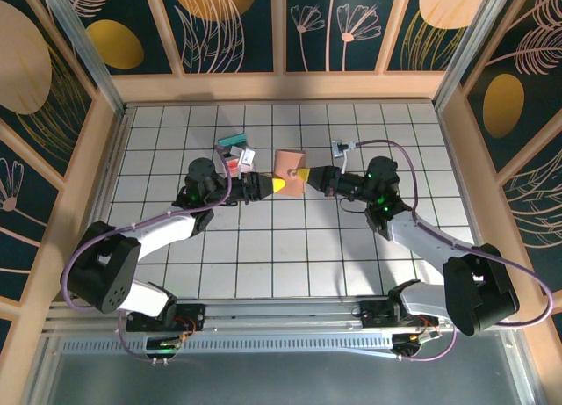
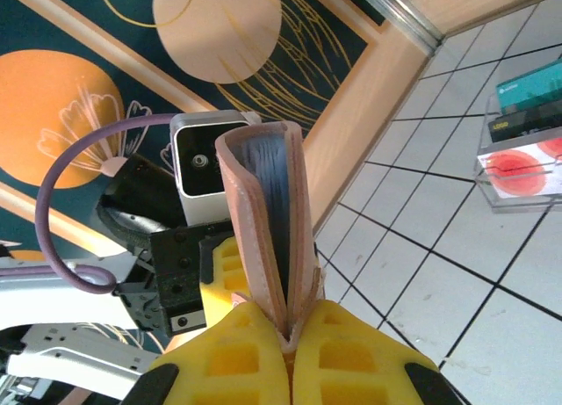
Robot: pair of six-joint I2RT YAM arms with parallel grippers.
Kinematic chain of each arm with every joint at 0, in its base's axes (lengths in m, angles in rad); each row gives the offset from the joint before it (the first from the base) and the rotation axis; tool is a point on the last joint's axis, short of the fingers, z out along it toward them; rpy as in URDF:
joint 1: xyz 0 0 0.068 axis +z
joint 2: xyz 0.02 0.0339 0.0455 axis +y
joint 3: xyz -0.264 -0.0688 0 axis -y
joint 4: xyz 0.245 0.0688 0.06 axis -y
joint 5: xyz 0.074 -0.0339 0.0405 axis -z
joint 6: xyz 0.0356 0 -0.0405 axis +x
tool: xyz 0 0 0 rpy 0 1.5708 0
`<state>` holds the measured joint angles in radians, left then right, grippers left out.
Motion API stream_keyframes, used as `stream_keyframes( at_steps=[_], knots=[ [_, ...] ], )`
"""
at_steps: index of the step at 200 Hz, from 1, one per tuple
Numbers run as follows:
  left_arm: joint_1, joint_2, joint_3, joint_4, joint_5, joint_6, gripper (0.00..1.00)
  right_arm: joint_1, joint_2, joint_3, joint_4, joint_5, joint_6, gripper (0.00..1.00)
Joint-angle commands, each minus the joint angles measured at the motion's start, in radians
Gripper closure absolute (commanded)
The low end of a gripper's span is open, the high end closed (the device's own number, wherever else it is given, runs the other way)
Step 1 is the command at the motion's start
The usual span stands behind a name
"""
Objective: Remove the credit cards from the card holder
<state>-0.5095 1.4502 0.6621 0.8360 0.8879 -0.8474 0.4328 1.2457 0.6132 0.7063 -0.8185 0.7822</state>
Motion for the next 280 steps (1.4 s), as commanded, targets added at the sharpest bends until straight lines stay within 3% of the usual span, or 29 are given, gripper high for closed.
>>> stream_keyframes(
  at_steps=[1,13,24,62,103,140,204,247,280],
  knots=[
    [-0.011,-0.031,0.028,-0.08,-0.103,0.093,1.0,0.008,-0.046,0.067,-0.156,0.089,-0.099,0.79],
    [-0.023,-0.06,0.049,-0.203,-0.197,0.17,1.0,0.014,-0.07,0.094,-0.265,0.173,-0.145,0.57],
    [-0.036,-0.084,0.069,-0.308,-0.303,0.233,1.0,0.02,-0.092,0.123,-0.386,0.277,-0.175,0.49],
    [-0.07,-0.126,0.069,-0.42,-0.536,0.291,1.0,0.079,-0.141,0.221,-0.728,0.689,-0.183,0.49],
    [-0.088,-0.093,0.084,-0.415,-0.564,0.267,1.0,0.27,-0.09,0.359,-0.933,0.958,-0.139,0.54],
    [-0.089,-0.064,0.1,-0.404,-0.53,0.254,1.0,0.354,0.054,0.487,-1.021,0.974,-0.132,0.57],
    [-0.091,-0.052,0.118,-0.401,-0.478,0.255,1.0,0.369,0.216,0.604,-1.043,0.908,-0.19,0.6],
    [-0.09,-0.052,0.108,-0.377,-0.424,0.246,1.0,0.366,0.257,0.617,-1.052,0.953,-0.194,0.61],
    [-0.09,-0.06,0.11,-0.391,-0.399,0.258,1.0,0.354,0.251,0.61,-1.063,1.012,-0.177,0.73]
  ],
)
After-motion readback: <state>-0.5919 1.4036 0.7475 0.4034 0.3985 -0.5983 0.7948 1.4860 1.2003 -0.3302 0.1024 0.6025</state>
